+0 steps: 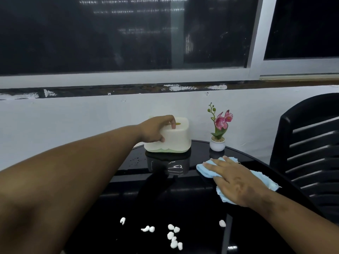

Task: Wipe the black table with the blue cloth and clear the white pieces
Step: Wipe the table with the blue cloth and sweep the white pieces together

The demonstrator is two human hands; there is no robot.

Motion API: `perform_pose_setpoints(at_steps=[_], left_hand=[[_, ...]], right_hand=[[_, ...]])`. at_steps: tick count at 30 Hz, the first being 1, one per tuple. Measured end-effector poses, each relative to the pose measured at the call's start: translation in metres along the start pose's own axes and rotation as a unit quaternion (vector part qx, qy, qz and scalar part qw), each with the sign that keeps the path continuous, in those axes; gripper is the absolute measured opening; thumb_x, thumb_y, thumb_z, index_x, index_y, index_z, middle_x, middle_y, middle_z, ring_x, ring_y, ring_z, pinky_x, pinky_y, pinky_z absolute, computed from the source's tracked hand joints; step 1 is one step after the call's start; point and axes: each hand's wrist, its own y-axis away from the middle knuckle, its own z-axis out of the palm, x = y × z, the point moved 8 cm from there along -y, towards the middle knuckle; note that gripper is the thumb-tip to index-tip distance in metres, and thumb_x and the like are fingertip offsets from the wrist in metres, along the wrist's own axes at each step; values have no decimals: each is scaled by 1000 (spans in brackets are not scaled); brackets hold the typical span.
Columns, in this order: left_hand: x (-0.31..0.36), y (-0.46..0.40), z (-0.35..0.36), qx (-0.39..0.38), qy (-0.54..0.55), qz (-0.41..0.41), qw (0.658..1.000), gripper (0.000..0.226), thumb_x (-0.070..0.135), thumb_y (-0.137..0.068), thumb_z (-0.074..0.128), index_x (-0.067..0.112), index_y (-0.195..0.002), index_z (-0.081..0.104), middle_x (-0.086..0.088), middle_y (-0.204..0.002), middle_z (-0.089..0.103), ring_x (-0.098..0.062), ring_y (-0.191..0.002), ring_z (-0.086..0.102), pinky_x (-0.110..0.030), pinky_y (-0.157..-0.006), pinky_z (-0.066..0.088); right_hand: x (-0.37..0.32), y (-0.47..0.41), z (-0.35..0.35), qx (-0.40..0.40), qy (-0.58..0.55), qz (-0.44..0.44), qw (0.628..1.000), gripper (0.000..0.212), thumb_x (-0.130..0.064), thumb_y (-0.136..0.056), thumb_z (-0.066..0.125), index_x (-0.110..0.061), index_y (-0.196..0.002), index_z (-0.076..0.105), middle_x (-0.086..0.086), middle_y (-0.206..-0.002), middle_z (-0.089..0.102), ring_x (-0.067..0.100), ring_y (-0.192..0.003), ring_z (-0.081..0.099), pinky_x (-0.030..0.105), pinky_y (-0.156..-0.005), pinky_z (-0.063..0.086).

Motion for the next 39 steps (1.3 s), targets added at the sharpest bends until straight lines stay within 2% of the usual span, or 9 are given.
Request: perform_pose_setpoints(at_steps=[4, 9, 13, 17, 21, 25, 29, 35, 39], left_hand=[[5, 0, -20, 37, 6, 9, 999, 54, 0, -70, 74, 29, -109, 52, 2, -113, 51, -25, -100, 49, -34, -81, 42], [16, 4, -47, 56, -7, 19, 998, 53, 3, -71, 77, 27, -111, 53, 1, -113, 53, -22, -99, 49, -30, -78, 38], [22, 10, -62, 59, -11, 19, 998, 52, 6, -71, 78, 32, -110, 54, 3, -113, 55, -21, -100, 52, -31, -78, 41], [28, 19, -75, 71, 6, 23, 997, 51, 7, -72, 78, 34, -108, 54, 4, -113, 56, -19, -98, 53, -31, -76, 46], [36, 32, -88, 75, 8, 34, 997, 51, 9, -72, 78, 37, -106, 53, 4, -114, 58, -18, -96, 54, -30, -72, 46], [45, 44, -99, 72, 7, 50, 996, 50, 10, -73, 78, 37, -108, 53, 3, -115, 59, -17, -95, 54, -30, -73, 47], [53, 50, -104, 72, -2, 57, 996, 50, 10, -75, 77, 35, -111, 53, 3, -116, 59, -18, -97, 55, -31, -79, 50], [60, 56, -101, 62, -4, 50, 997, 50, 9, -75, 77, 35, -110, 53, 4, -116, 59, -15, -96, 55, -33, -80, 50], [62, 59, -99, 67, -15, 43, 997, 50, 10, -73, 78, 35, -108, 53, 5, -116, 59, -18, -99, 55, -33, -80, 50]], right_hand=[[-22, -21, -1, 9, -1, -16, 1000, 80, -51, -77, 6, -33, -149, 35, -6, -156, 36, 18, -145, 29, 40, -122, 16], [-33, -62, 12, 22, 33, 38, 998, 87, -52, -72, 0, -32, -150, 33, -3, -158, 34, 26, -147, 26, 48, -119, 21], [-43, -85, 7, 26, 33, 155, 987, 59, -39, -93, 29, -24, -151, 31, 3, -156, 33, 37, -145, 21, 55, -117, 19], [-50, -111, 6, 11, 8, 280, 960, 61, -36, -85, 41, -23, -145, 38, 6, -150, 40, 40, -141, 22, 55, -114, 17], [-66, -141, 10, -15, 21, 298, 954, 50, -37, -83, 47, -26, -131, 49, 5, -140, 47, 41, -132, 28, 58, -106, 13], [-90, -161, 13, -18, 14, 258, 966, 51, -33, -84, 42, -24, -133, 48, 4, -139, 47, 39, -133, 30, 52, -110, 21], [-134, -174, 17, -41, 3, 133, 990, 57, -31, -88, 40, -33, -145, 36, -1, -150, 38, 34, -136, 30, 49, -110, 25], [-197, -168, 32, -74, -34, -24, 996, 61, -27, -93, 32, -39, -153, 23, -9, -164, 16, 27, -150, 11, 50, -120, 13], [-226, -133, 36, -77, -47, -110, 990, 57, -25, -94, 31, -35, -150, 31, -7, -160, 28, 24, -146, 21, 48, -118, 20]])
